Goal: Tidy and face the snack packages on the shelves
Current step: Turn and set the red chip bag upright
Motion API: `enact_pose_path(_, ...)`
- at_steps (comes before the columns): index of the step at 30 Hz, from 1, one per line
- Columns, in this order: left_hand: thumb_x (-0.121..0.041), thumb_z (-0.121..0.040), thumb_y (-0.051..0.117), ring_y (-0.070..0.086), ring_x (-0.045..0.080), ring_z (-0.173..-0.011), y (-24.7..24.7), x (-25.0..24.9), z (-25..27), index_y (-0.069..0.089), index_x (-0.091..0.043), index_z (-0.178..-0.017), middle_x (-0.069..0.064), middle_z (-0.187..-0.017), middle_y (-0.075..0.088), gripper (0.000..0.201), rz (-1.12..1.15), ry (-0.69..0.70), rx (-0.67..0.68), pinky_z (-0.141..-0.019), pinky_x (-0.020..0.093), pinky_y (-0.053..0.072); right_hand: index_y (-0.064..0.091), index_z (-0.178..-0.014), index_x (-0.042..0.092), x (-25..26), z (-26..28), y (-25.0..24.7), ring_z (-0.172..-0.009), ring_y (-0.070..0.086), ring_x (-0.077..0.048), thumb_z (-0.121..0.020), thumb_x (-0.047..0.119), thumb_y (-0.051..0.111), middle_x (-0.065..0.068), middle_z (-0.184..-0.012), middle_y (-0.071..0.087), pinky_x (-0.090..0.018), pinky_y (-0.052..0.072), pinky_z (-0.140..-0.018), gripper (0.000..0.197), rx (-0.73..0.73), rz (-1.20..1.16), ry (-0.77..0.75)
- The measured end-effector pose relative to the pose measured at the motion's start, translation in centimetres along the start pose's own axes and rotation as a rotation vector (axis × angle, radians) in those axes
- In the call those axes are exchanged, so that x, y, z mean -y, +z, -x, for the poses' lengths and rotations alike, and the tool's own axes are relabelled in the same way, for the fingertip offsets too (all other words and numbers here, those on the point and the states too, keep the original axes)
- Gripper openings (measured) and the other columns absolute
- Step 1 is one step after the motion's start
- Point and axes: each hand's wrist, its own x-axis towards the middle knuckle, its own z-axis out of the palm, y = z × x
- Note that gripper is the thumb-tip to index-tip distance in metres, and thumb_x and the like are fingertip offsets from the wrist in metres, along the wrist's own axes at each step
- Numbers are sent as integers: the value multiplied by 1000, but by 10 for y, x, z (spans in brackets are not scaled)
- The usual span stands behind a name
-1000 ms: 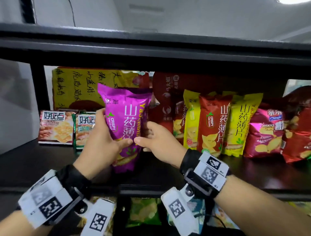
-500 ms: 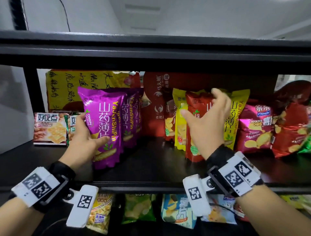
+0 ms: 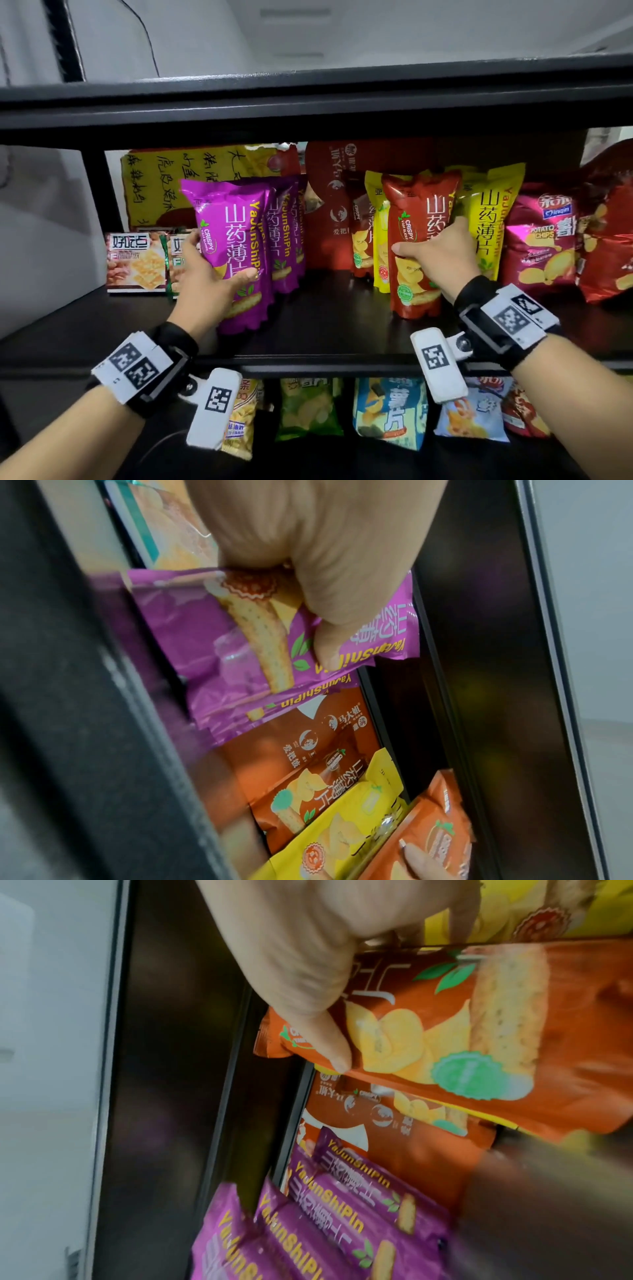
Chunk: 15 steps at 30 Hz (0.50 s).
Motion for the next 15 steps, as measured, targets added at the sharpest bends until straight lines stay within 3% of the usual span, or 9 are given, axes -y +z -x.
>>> enact_pose_path(1, 10, -77, 77, 68, -12, -83, 3, 0, 0, 25, -32, -127, -8, -116, 58, 83, -13, -6, 8, -54, 11, 54, 50, -111, 12, 2, 4, 1, -93, 67, -22, -57, 29, 94, 5, -97, 65, -35, 54, -81, 72, 30, 3, -23)
enact_pose_path(4, 5, -75, 81, 71, -1, -93, 6, -10, 4, 25, -36, -131, -5, -125, 57, 89, 34, -80, 20, -58, 24, 60, 62, -113, 15, 11, 19, 6, -92, 70, -19, -57, 34, 93, -1, -104, 72, -42, 58, -86, 67, 152, -3, -85)
enact_pose_path(5, 1, -73, 84, 69, -1, -99, 5, -17, 7, 25, -35, -135, -3, -131, 53, 93, 22, -64, -23, -66, 25, 61, 62, -113, 16, 14, 24, 8, -92, 70, -19, -56, 34, 93, -1, -103, 72, -43, 58, -86, 67, 178, -14, -99)
enact_pose_path(6, -9, -70, 88, 64, 0, -111, 3, -26, 10, 23, -31, -141, 0, -139, 47, 100, -67, -19, -92, -83, 27, 58, 62, -112, 16, 17, 28, 10, -91, 70, -19, -56, 33, 93, 0, -102, 72, -43, 58, -87, 66, 198, -33, -111)
enact_pose_path(7, -23, -66, 91, 53, 6, -126, 1, -35, 12, 20, -26, -148, 3, -146, 40, 108, -194, 48, -155, -101, 30, 48, 63, -111, 16, 20, 32, 12, -91, 71, -18, -57, 32, 93, 1, -101, 73, -43, 58, -86, 64, 217, -61, -120)
enact_pose_path(8, -37, -62, 89, 41, 11, -136, 0, -43, 15, 18, -20, -152, 5, -150, 33, 116, -291, 135, -206, -111, 29, 35, 64, -111, 16, 23, 36, 14, -90, 71, -16, -57, 30, 94, 2, -100, 74, -42, 59, -86, 63, 236, -87, -125)
enact_pose_path(10, -49, -65, 85, 31, 15, -140, -1, -59, 24, 19, -14, -153, 4, -150, 28, 116, -326, 330, -272, -116, 25, 25, 63, -112, 15, 27, 43, 21, -89, 72, -15, -58, 31, 94, 2, -100, 74, -42, 59, -85, 64, 270, -110, -116)
enact_pose_path(13, -39, -76, 84, 40, 17, -135, 10, -77, 36, 31, -12, -145, 5, -142, 36, 91, -239, 570, -291, -116, 36, 34, 60, -115, 13, 29, 49, 33, -92, 71, -18, -57, 33, 94, 0, -103, 72, -42, 59, -86, 70, 302, -132, -105)
enact_pose_path(15, -34, -80, 79, 47, 21, -130, 27, -83, 40, 41, -13, -136, 8, -137, 45, 71, -165, 601, -166, -110, 45, 42, 58, -117, 13, 30, 52, 39, -94, 70, -19, -56, 35, 94, -2, -105, 71, -43, 59, -86, 74, 304, -131, -109)
